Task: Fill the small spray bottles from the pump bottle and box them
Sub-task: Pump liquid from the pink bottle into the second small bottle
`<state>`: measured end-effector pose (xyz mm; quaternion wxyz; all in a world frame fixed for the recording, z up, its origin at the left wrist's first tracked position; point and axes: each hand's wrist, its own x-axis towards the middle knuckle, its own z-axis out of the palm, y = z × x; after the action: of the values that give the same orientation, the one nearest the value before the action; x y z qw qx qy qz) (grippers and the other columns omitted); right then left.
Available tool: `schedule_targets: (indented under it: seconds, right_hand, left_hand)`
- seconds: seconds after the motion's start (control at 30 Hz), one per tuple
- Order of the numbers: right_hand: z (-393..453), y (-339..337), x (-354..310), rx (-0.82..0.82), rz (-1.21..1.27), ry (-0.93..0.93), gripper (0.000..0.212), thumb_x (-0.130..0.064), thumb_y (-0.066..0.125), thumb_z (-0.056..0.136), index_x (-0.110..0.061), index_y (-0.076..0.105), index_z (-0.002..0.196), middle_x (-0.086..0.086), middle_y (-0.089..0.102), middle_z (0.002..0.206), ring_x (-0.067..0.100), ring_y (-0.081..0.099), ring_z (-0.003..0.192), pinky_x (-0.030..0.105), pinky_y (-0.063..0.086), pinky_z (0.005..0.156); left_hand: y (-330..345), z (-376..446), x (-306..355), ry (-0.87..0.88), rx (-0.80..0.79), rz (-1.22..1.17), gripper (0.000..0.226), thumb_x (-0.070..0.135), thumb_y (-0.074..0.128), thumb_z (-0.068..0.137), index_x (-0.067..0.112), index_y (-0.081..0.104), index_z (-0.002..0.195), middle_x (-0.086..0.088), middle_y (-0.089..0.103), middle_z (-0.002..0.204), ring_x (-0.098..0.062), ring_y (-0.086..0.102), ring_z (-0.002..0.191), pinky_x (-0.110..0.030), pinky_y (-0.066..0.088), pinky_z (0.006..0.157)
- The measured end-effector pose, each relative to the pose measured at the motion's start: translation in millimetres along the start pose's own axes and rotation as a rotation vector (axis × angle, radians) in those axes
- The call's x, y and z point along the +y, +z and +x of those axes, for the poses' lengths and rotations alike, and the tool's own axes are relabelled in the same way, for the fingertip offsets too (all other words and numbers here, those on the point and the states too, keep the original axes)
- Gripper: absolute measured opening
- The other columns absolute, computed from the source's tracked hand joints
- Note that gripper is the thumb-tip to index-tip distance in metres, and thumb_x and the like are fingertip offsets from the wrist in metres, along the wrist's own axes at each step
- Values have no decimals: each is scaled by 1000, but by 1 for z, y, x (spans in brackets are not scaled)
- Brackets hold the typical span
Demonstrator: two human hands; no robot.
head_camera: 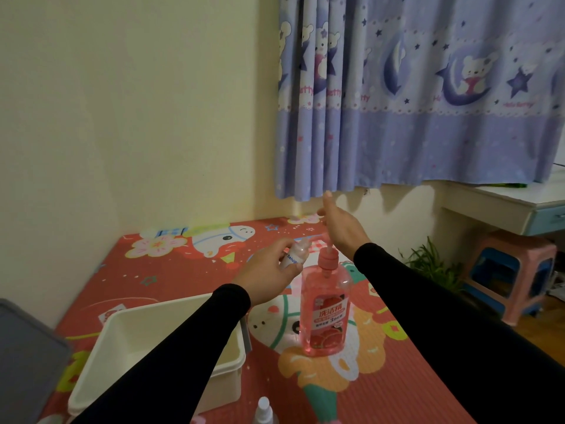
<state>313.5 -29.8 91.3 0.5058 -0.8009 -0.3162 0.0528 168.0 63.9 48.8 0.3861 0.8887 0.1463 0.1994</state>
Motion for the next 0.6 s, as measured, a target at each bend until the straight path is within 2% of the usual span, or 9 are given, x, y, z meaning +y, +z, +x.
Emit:
schedule_targets:
  seconds: [0.1,0.17,0.33,0.4,0.5,0.53,0.6]
  right_hand:
    - [-2,0,1,2,103,29,85,-76,12,83,-17,65,112,10,62,124,28,57,113,49,41,104]
    - [-1,0,4,-12,134,36,84,-78,13,79,-20,66,108,10,63,121,27,58,112,51,42,104]
    - [2,-5,5,-76,165,26,79,-74,16,87,-18,64,116,13,60,124,20,59,104,46,44,102]
    - [0,-9,4,-104,141,8,75,-72,17,89,-20,63,120,9,58,129,18,58,106,41,44,101]
    - [-7,-14,0,-88,78,-68,72,-74,20,86,-27,63,120,3,58,132,18,55,117,42,40,106]
    - [-11,-15,-1,-65,74,-104,69,-71,23,89,-25,63,121,3,58,133,19,54,119,43,39,107]
    - [-19,-18,-2,9,38,-207,63,-57,27,97,-10,63,119,12,61,128,26,55,117,46,41,104]
  left_hand:
    - [-1,-4,0,-22,1,-24,32,30,56,94,28,49,126,2,59,117,-17,62,104,-27,53,79]
    - [-1,-6,0,-20,3,-25,32,30,57,94,28,49,125,0,60,118,-17,62,105,-34,53,86]
    - [-4,-11,-2,-29,3,-52,34,30,56,95,28,48,127,-1,59,120,-15,65,97,-26,53,76]
    - [-6,-14,-2,-23,9,-40,35,32,56,94,29,48,128,0,59,121,-14,63,100,-27,53,78]
    - [-10,-20,-2,-29,32,-45,37,32,58,93,29,48,129,1,60,122,-15,61,104,-35,53,88]
    - [-11,-22,-2,-33,38,-54,37,31,58,93,28,48,129,1,60,122,-14,61,105,-37,53,90]
    - [-13,-29,-1,-38,54,-74,35,29,59,94,27,49,128,3,61,120,-13,61,103,-35,54,88]
